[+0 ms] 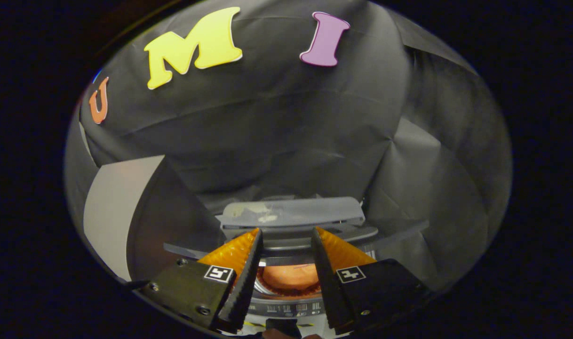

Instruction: Put the clothes into the washing machine and then close the washing machine lid.

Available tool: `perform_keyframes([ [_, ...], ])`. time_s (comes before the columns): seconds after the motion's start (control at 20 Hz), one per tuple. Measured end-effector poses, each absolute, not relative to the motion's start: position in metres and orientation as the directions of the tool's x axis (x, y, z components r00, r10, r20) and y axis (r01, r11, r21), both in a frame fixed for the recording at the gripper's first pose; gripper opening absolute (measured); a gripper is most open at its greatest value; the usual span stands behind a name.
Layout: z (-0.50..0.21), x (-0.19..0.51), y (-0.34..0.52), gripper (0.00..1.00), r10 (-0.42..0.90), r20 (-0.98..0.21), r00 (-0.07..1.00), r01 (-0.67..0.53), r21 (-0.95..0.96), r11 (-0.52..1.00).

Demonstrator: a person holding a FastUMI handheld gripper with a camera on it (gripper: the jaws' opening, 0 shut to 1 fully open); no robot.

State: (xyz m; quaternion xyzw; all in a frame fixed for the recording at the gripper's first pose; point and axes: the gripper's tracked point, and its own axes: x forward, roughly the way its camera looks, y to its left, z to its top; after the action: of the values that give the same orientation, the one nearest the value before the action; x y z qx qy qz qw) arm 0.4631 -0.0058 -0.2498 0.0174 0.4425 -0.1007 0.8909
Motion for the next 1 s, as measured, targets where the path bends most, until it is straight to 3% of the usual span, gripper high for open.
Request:
perform_keyframes([
  [0.35,-0.216,0.335,0.018,0.66,-0.172,-0.750,0.638,0.211,-0.044,0.976],
  [0.9,-0.116,0.149,0.070,0.66,-0.168,-0.524,0.835,0.154,-0.072,0.986],
  [1.0,-0.098,0.126,0.078,0.71,-0.154,-0.481,0.863,0.135,-0.075,0.988],
])
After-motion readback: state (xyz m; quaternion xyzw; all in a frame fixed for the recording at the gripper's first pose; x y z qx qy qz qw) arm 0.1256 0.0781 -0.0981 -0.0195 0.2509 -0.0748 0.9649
